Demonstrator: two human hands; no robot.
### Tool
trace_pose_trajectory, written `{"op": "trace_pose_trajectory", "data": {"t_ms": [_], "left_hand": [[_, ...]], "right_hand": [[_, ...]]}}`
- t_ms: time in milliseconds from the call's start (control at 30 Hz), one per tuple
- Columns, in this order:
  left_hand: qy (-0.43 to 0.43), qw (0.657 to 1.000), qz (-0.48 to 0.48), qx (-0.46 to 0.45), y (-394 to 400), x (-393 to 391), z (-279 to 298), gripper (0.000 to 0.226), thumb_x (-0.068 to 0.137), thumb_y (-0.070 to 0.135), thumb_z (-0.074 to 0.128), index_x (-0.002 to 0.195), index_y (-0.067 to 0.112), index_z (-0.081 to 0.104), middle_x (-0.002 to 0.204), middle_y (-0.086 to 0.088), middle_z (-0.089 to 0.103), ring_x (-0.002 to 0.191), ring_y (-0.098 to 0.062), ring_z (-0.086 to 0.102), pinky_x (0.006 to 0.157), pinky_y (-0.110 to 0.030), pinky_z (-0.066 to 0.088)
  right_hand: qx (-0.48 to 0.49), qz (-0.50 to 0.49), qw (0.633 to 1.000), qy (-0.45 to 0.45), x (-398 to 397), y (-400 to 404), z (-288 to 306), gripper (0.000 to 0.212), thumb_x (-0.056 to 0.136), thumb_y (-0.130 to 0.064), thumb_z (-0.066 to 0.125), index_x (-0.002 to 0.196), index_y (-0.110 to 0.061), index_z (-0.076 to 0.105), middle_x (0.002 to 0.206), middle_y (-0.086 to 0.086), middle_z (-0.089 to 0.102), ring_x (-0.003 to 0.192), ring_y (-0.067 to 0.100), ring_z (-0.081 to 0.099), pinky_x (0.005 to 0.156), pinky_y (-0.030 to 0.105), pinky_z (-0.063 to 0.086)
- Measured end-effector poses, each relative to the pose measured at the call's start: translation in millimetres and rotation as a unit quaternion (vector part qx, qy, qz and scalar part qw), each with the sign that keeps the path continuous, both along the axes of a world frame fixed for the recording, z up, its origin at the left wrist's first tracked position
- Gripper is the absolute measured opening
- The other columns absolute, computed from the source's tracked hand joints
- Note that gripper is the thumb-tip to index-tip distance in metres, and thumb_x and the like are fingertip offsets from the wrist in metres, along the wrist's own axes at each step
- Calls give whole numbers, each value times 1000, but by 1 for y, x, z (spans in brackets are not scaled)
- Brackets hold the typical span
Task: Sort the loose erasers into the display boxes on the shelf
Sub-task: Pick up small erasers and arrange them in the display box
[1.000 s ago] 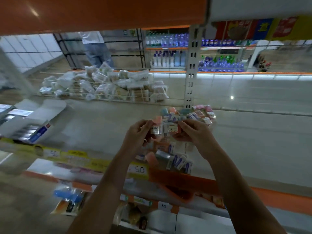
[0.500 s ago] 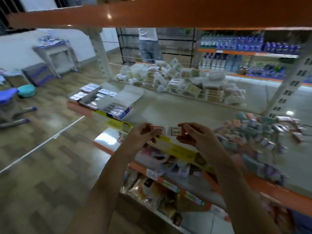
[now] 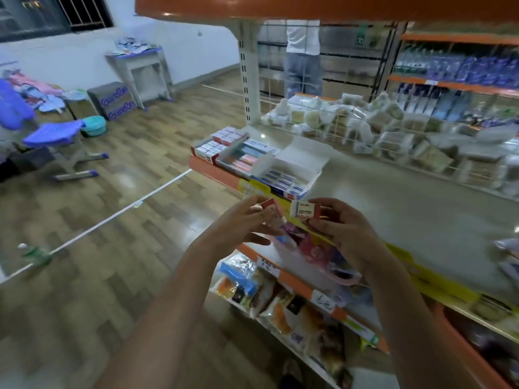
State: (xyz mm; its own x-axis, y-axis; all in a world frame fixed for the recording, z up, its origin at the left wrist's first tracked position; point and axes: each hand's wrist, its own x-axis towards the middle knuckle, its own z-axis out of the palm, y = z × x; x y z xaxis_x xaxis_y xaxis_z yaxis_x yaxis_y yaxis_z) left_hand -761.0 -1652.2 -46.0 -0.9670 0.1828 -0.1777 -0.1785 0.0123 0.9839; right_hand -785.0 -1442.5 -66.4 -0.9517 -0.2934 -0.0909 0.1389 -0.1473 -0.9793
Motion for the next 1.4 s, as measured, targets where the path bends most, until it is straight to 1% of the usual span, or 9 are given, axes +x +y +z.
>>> {"op": "trace_pose_trajectory", "data": {"t_ms": [167, 367, 500, 633, 767, 933, 1133, 1233, 1400], "left_hand": [[-21, 998, -21, 47, -32, -40, -5, 34, 84, 15, 62, 113, 7, 47, 91, -7, 61, 76, -17, 65, 59, -20, 52], [66, 982, 15, -175, -75, -114, -14, 34, 81, 12, 72, 99, 27, 47, 82, -1, 58, 73, -13, 59, 58, -23, 47], [112, 958, 40, -262, -107, -162, -16, 37, 75, 15, 78, 87, 30, 47, 73, 6, 54, 72, -13, 53, 69, -39, 50], [134, 937, 15, -322, -140, -197, -16, 32, 74, 23, 79, 82, 38, 52, 75, 14, 54, 68, -6, 52, 63, -22, 43], [178, 915, 17, -361, -180, -227, -14, 26, 73, 28, 79, 88, 34, 59, 85, 17, 56, 57, 2, 49, 62, -22, 40], [196, 916, -14, -350, -227, -267, -8, 34, 77, 13, 75, 94, 35, 57, 86, 7, 59, 65, -8, 49, 69, -31, 45], [210, 918, -76, -329, -284, -317, -16, 40, 78, 12, 74, 90, 46, 56, 93, 16, 61, 72, -13, 57, 75, -39, 52], [213, 916, -93, -327, -303, -338, -19, 40, 78, 14, 74, 91, 47, 54, 94, 19, 61, 72, -5, 57, 72, -30, 51], [213, 916, -142, -309, -317, -357, -22, 35, 80, 16, 73, 97, 40, 55, 97, 16, 61, 72, 5, 57, 59, -12, 45]], "right_hand": [[22, 13, 999, 24, -43, -40, -1, 32, 79, 4, 65, 99, -21, 65, 90, 0, 71, 81, 13, 68, 65, 23, 54], [48, -26, 996, 70, -109, -82, 5, 34, 76, 7, 66, 95, -21, 62, 87, -3, 70, 90, 18, 66, 81, 33, 54], [120, -43, 988, 91, -149, -106, 11, 34, 75, 3, 71, 98, -19, 59, 96, 4, 68, 92, 20, 67, 87, 40, 54], [169, -52, 978, 108, -180, -135, 19, 34, 78, -3, 72, 105, -19, 58, 102, 5, 66, 89, 19, 68, 75, 33, 57], [262, -45, 953, 146, -205, -174, 22, 30, 80, -10, 71, 106, -19, 59, 98, -2, 66, 85, 13, 67, 78, 31, 56], [327, -61, 927, 173, -231, -225, 17, 26, 82, -14, 69, 98, -29, 53, 91, -16, 58, 80, 1, 58, 64, 12, 42], [395, -94, 902, 147, -253, -283, 10, 26, 84, -17, 67, 101, -27, 49, 98, -9, 58, 79, -3, 55, 62, 9, 45], [428, -111, 888, 130, -261, -305, 4, 26, 84, -19, 67, 100, -27, 48, 94, -10, 57, 83, 6, 58, 75, 23, 53], [471, -172, 856, 126, -263, -327, -9, 24, 84, -23, 68, 103, -23, 53, 95, -12, 56, 85, 2, 54, 67, 5, 39]]}}
